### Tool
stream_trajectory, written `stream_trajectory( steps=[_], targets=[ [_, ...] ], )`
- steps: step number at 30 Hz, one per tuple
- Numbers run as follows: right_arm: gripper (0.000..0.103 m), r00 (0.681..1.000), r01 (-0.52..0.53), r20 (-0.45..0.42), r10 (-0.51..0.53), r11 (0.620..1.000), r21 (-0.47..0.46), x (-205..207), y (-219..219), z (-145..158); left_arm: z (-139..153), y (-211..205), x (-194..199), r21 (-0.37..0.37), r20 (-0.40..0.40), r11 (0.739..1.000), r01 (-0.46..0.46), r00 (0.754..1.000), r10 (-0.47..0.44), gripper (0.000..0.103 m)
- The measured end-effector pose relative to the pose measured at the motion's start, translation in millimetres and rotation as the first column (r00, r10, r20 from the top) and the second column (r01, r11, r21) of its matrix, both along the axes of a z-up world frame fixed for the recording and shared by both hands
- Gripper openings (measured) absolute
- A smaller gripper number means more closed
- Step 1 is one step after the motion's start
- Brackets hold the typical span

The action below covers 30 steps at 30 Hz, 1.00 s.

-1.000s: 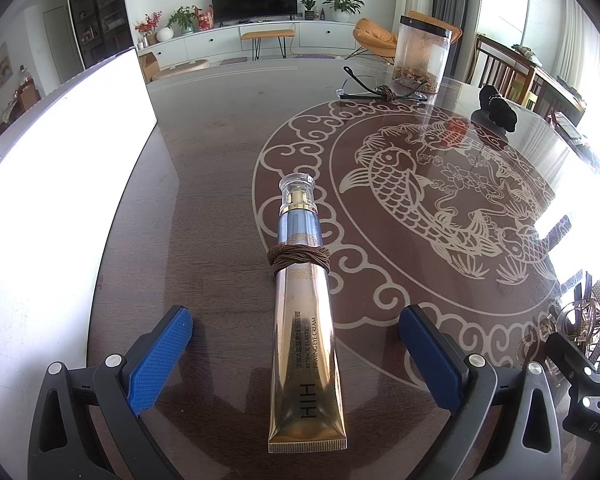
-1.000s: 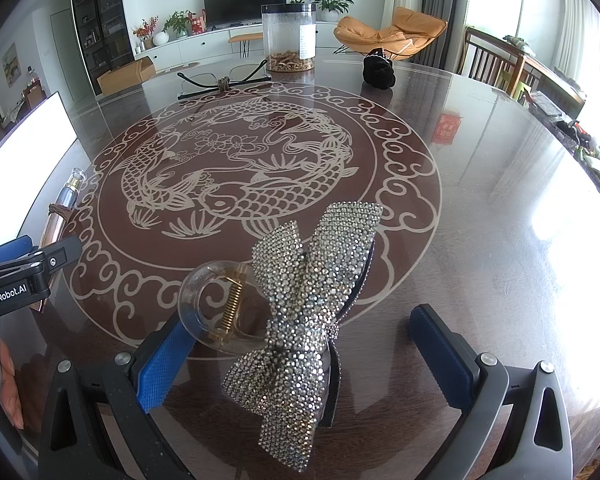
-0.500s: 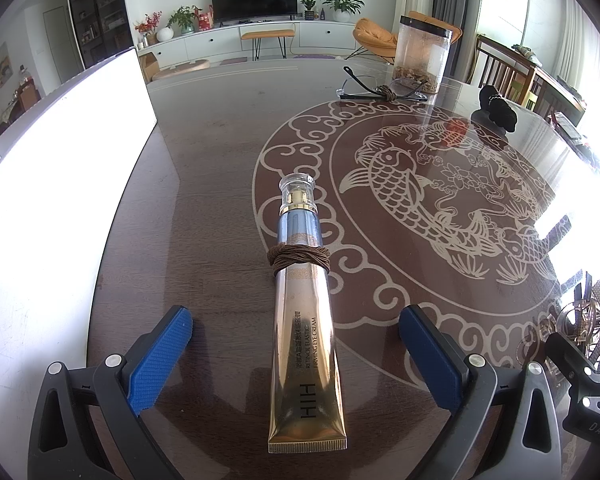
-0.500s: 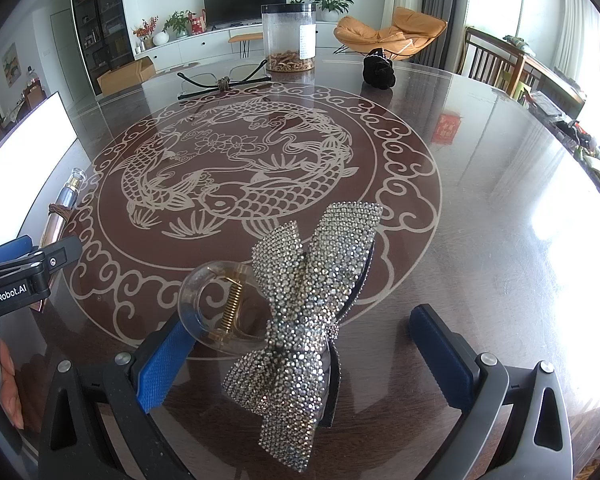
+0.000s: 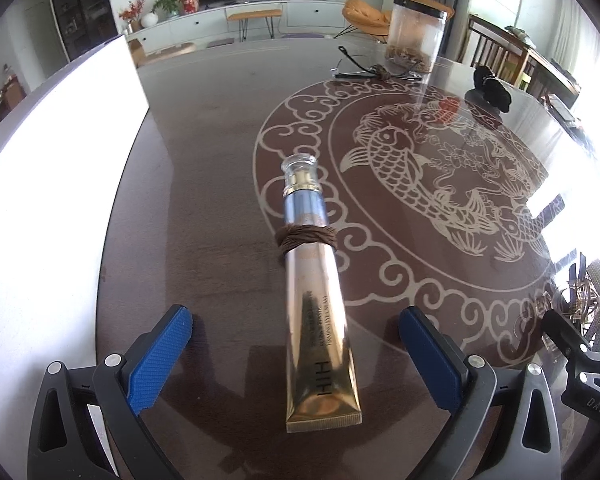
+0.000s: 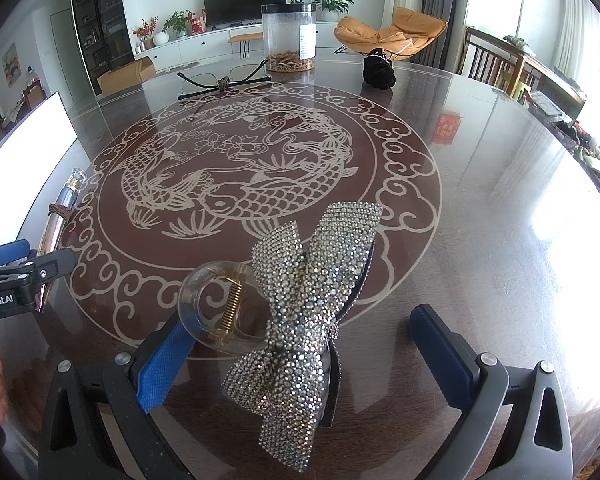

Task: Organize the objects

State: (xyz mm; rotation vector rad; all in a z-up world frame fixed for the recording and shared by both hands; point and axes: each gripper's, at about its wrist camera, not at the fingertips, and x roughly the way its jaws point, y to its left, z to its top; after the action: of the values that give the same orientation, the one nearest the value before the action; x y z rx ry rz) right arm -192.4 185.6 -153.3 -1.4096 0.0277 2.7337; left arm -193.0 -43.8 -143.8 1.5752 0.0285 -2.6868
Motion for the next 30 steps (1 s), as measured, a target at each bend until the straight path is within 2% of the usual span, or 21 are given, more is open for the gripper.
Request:
stream_trajectory(
  steps=[3, 4, 5, 6, 7, 10, 15, 20, 21, 22, 23, 26, 28, 30],
  targets=[
    [0.103, 1.0, 0.0, 0.0, 0.0, 1.0, 0.0, 0.1, -0.1, 0.1, -1.4, 1.1, 2.7, -0.004, -0.01, 1.0, 0.006, 1.0, -0.006, 0.103],
    [0.103, 1.0, 0.0, 0.0, 0.0, 1.0, 0.0, -0.1, 0.1, -0.1, -0.3, 2.4, 3.0, -0.01, -0.031, 1.0, 0.021, 0.999, -0.021, 0.095],
    [0.103, 1.0, 0.0, 0.0, 0.0, 1.0, 0.0, 0.2, -0.1, 0.2, 1.9, 4.3, 3.1, -0.012, -0.054, 0.999, 0.032, 0.998, -0.032, 0.069],
    [0.103, 1.0, 0.0, 0.0, 0.0, 1.0, 0.0, -0.3, 0.3, -0.1, 4.6, 6.2, 3.1, -0.013, -0.071, 0.999, 0.041, 0.997, -0.042, 0.053],
    [0.103, 1.0, 0.0, 0.0, 0.0, 1.0, 0.0, 0.1, 0.0, 0.1, 7.1, 7.9, 1.8, -0.013, -0.074, 0.999, 0.05, 0.996, -0.051, 0.026],
    [0.103, 1.0, 0.0, 0.0, 0.0, 1.0, 0.0, 0.1, 0.0, 0.1, 7.4, 8.7, 2.1, 0.037, -0.067, 0.998, 0.057, 0.996, -0.055, 0.026],
    [0.103, 1.0, 0.0, 0.0, 0.0, 1.0, 0.0, 0.3, -0.1, 0.2, 7.2, -1.5, 32.1, 0.124, -0.087, 0.991, 0.045, 0.996, -0.034, 0.026],
    [0.103, 1.0, -0.02, 0.002, 0.02, 1.0, 0.0, -0.4, 0.1, -0.1, 11.9, 6.2, 53.5, 0.116, -0.114, 0.989, 0.087, 0.991, -0.074, 0.026],
    [0.103, 0.998, -0.059, 0.013, 0.059, 0.998, -0.003, 1.6, -0.9, 1.4, 12.9, 7.1, 56.9, 0.12, -0.114, 0.988, 0.096, 0.99, -0.082, 0.026],
    [0.103, 0.987, -0.155, 0.043, 0.156, 0.988, -0.007, -2.0, -2.3, 1.9, 13.8, 9.3, 58.4, 0.123, -0.114, 0.987, 0.104, 0.989, -0.09, 0.026],
    [0.103, 0.984, -0.173, 0.051, 0.173, 0.985, -0.007, -3.6, -1.7, 2.8, 14.9, 11.8, 60.1, 0.122, -0.118, 0.986, 0.112, 0.988, -0.097, 0.026],
    [0.103, 0.983, -0.166, 0.078, 0.166, 0.986, -0.009, -0.9, 3.6, 2.9, 19.9, 13.6, 65.8, 0.126, -0.132, 0.984, 0.125, 0.985, -0.108, 0.026],
    [0.103, 0.986, -0.117, 0.114, 0.118, 0.993, -0.016, -3.7, 7.7, 3.5, 21.7, 13.7, 65.0, 0.134, -0.136, 0.983, 0.124, 0.985, -0.106, 0.026],
    [0.103, 0.989, -0.087, 0.113, 0.093, 0.995, -0.054, -5.3, 11.9, 6.4, 20.8, 12.6, 64.2, 0.141, -0.133, 0.983, 0.116, 0.986, -0.098, 0.026]
  ],
)
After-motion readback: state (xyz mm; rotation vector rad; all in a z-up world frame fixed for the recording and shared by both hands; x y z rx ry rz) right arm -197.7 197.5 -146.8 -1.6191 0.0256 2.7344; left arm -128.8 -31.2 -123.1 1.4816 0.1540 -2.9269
